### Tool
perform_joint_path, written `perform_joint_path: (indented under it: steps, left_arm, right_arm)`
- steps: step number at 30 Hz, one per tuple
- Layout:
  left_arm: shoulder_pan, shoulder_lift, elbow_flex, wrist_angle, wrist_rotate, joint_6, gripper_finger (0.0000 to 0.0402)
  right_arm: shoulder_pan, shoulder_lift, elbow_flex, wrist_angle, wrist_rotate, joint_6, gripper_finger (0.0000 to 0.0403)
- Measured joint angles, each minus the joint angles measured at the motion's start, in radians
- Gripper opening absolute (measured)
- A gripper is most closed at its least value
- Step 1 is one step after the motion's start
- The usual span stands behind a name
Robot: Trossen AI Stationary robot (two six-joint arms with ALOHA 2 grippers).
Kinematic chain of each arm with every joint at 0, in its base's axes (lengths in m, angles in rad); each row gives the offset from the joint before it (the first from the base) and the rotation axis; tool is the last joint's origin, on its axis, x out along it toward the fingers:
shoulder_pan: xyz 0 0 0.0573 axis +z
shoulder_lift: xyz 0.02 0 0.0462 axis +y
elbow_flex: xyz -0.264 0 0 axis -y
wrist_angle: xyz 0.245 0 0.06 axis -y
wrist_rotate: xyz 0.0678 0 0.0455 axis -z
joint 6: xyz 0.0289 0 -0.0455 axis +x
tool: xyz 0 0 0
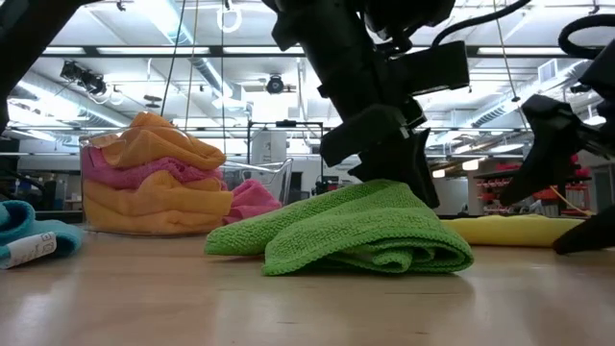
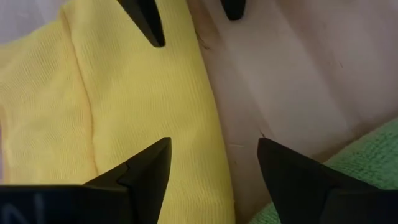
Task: Fold microfiber towels
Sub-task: Fold the yellow microfiber towel
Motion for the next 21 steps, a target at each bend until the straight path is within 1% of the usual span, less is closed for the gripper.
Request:
perform_joint_path:
  steps: [4,9,14,21]
  left_arm:
    - [0.003,0.000,0.000,0.008,0.000,-0.004,0.0243]
    - [0.003,0.000,0.000,0.017,0.000,-0.004,0.0244]
    - [0.003,0.000,0.000,0.018,0.000,-0.025,0.0237]
    - [0.003,0.000,0.000,0.019,0.000,-0.035,0.0233]
  right_arm:
    - [-0.019,-0.002,0.002,-0.065,0.024,0.043,0.0285]
    - [-0.036,-0.004,0.002,-0.106,0.024,0.054,0.0251]
    - [-0.049,-0.004,0.001,-0.117,0.021,0.049,0.0195]
    - [-0.054,-0.025,-0.003,-0.132,0.019,0.088,0.0102]
